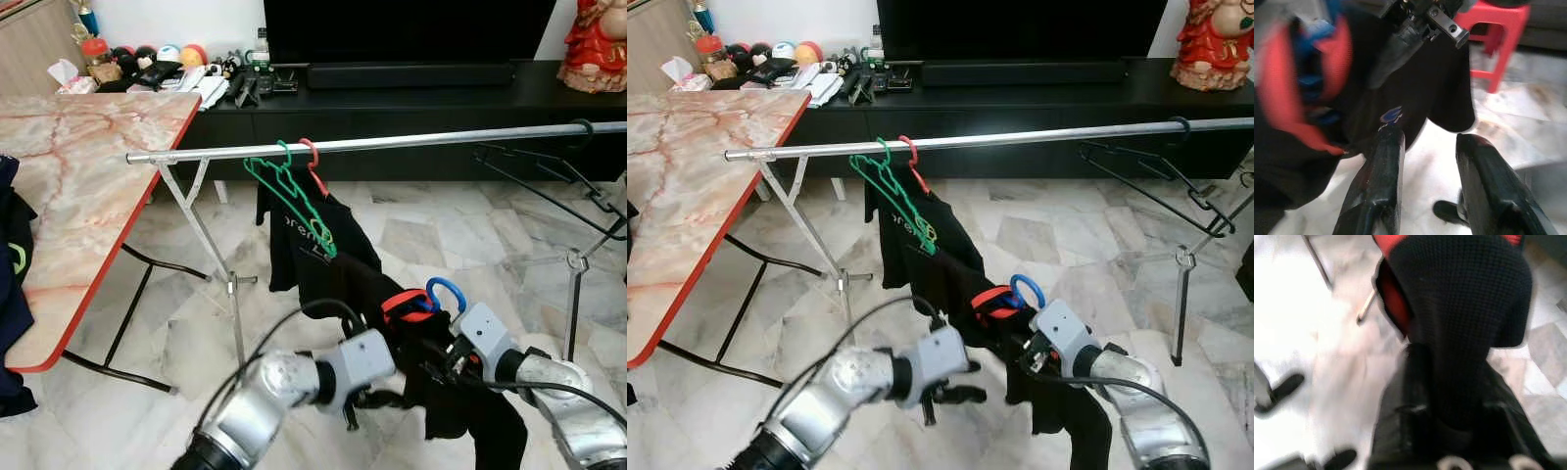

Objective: Hang hanger

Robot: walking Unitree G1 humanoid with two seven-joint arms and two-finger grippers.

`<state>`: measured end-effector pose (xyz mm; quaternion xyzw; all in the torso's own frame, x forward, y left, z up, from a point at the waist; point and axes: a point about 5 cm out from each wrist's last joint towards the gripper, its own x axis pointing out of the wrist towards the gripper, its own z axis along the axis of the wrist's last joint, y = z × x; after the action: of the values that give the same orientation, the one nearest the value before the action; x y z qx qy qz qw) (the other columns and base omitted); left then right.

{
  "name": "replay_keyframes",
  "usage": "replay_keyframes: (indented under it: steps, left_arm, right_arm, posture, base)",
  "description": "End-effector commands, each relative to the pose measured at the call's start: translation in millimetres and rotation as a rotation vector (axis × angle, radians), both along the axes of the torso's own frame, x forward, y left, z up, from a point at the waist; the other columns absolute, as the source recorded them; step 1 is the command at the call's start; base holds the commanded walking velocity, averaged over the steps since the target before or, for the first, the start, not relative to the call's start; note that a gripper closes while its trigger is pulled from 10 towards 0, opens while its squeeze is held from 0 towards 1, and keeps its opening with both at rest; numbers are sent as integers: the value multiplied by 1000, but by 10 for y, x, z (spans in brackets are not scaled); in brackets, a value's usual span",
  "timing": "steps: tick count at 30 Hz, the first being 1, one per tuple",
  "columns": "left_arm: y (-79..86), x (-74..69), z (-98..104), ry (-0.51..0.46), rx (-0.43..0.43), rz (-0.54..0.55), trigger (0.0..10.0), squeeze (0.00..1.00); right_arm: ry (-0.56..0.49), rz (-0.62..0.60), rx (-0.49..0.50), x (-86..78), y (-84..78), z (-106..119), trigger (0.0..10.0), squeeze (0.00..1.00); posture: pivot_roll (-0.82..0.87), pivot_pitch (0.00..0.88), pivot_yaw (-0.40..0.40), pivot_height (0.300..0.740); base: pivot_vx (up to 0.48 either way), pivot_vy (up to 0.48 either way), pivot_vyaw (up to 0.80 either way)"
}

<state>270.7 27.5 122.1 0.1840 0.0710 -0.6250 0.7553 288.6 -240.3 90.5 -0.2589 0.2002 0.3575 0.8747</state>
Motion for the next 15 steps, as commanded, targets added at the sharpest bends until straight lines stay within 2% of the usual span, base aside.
replay_keyframes:
  steps: [1, 4, 7, 9, 12, 15]
  left_arm:
    - [85, -12, 31, 9, -2, -34, 10000, 1000]
    - [171, -4, 102, 18, -14, -63, 10000, 1000]
    - [302, 100, 262, 0, -47, -50, 10000, 1000]
    - [321, 128, 273, -8, -45, -37, 10000, 1000]
    - [354, 219, 237, -31, -28, 6, 10000, 1000]
    - [332, 214, 225, -16, -46, -2, 10000, 1000]
  right_arm:
    - [0, 113, -8, -57, 75, 16, 0, 0]
    - [15, 173, -15, -107, 66, 13, 0, 0]
    - [43, 215, -42, -153, 9, -11, 0, 0]
    - [43, 235, -43, -167, 9, -7, 0, 0]
    - [71, 331, -2, -262, 57, 42, 0, 0]
    - [76, 360, -15, -292, 63, 61, 0, 0]
  posture:
    - [-84, 118, 39, 740]
    - [-84, 117, 39, 740]
    - [-80, 118, 39, 740]
    - [-77, 117, 39, 740]
    - [-86, 118, 39, 740]
    - [-90, 120, 41, 740]
  base:
    - [0, 0, 0]
    - [0, 0, 0]
    - [0, 0, 0]
    - [0, 0, 0]
    - [0, 0, 0]
    - [0, 0, 0]
